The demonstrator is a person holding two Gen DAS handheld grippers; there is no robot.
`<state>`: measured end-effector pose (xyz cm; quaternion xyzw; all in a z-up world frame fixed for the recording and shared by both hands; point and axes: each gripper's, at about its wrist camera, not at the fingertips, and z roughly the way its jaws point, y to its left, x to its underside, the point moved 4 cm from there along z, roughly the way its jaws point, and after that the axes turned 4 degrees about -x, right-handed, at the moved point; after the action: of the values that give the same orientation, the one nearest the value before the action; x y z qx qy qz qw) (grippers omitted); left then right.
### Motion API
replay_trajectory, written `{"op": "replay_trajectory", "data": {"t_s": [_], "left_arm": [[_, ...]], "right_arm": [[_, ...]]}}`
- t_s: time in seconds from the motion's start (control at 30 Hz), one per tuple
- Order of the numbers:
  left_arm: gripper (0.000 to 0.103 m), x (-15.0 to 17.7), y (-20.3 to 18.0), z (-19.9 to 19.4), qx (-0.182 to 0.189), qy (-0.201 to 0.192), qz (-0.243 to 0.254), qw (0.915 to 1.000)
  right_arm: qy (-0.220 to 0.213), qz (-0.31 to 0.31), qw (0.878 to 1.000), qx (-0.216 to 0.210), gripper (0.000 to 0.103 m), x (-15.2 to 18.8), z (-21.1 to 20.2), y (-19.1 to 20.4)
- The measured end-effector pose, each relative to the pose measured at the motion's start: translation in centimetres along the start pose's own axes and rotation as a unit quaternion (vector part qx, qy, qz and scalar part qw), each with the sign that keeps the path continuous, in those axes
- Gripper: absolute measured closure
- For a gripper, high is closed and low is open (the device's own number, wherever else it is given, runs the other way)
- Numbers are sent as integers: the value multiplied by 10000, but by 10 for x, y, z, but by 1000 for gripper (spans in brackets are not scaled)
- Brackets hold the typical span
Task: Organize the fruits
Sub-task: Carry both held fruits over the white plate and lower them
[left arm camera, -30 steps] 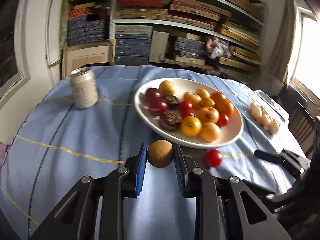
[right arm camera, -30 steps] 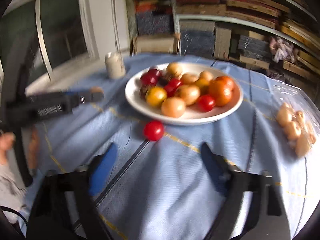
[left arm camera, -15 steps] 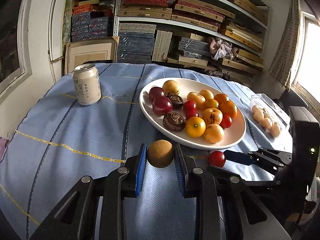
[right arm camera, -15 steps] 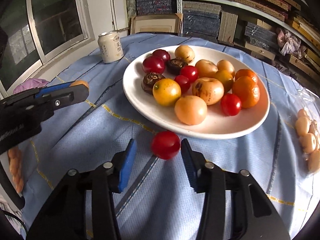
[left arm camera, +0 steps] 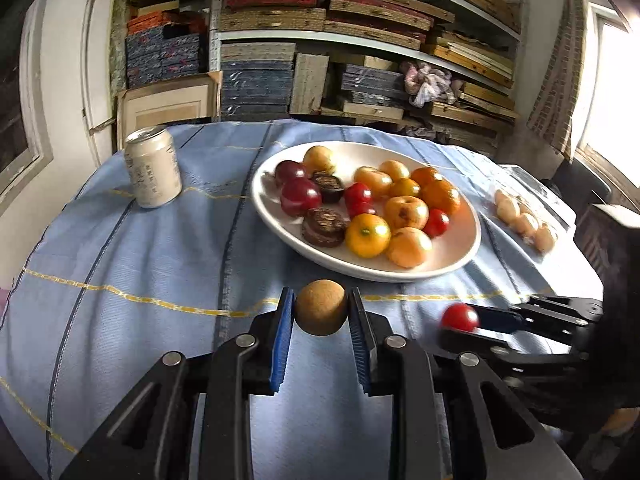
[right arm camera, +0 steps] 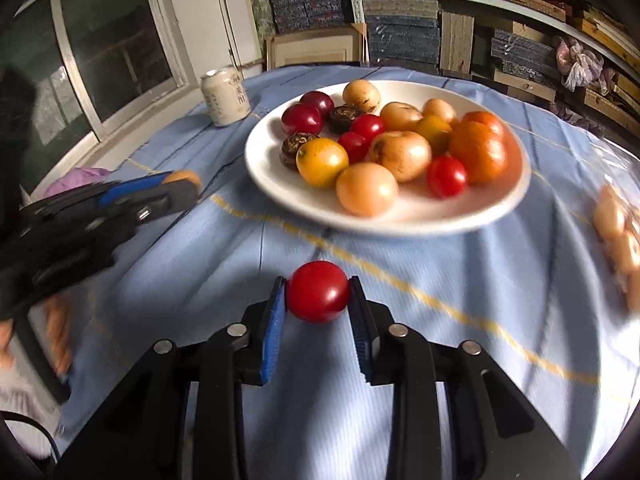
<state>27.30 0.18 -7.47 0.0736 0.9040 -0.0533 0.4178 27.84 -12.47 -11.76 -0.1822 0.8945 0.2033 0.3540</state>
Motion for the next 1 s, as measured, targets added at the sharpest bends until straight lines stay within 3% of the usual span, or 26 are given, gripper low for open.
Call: {"op": "replay_trajectory", "data": {"t_s": [0.13, 0.3, 0.5, 0.7, 0.87, 1.0], "left_arm": [[76, 6, -21, -2, 49, -36, 310, 9995], [76, 13, -44, -7, -82, -128, 694, 9975], [76, -7, -55, -25, -398, -491, 1004, 9929], [76, -55, -55, -48, -609, -959, 1166, 9867], [76, -92, -53, -51, -721, -1231, 1198, 9825], [76, -109, -48, -29, -694, -1147, 1106, 9848]], "right_arm": [[-375, 426, 9983, -133, 73, 30, -41, -15], [-701, 367, 9968, -110, 73, 36, -67, -9], [-1394, 123, 9901, 48, 73, -13, -121, -5], [-2215, -145, 9749, 187, 73, -80, -178, 1], [-2351, -99, 9719, 105, 73, -108, -175, -6], [-2135, 38, 9769, 91, 73, -123, -138, -21]]}}
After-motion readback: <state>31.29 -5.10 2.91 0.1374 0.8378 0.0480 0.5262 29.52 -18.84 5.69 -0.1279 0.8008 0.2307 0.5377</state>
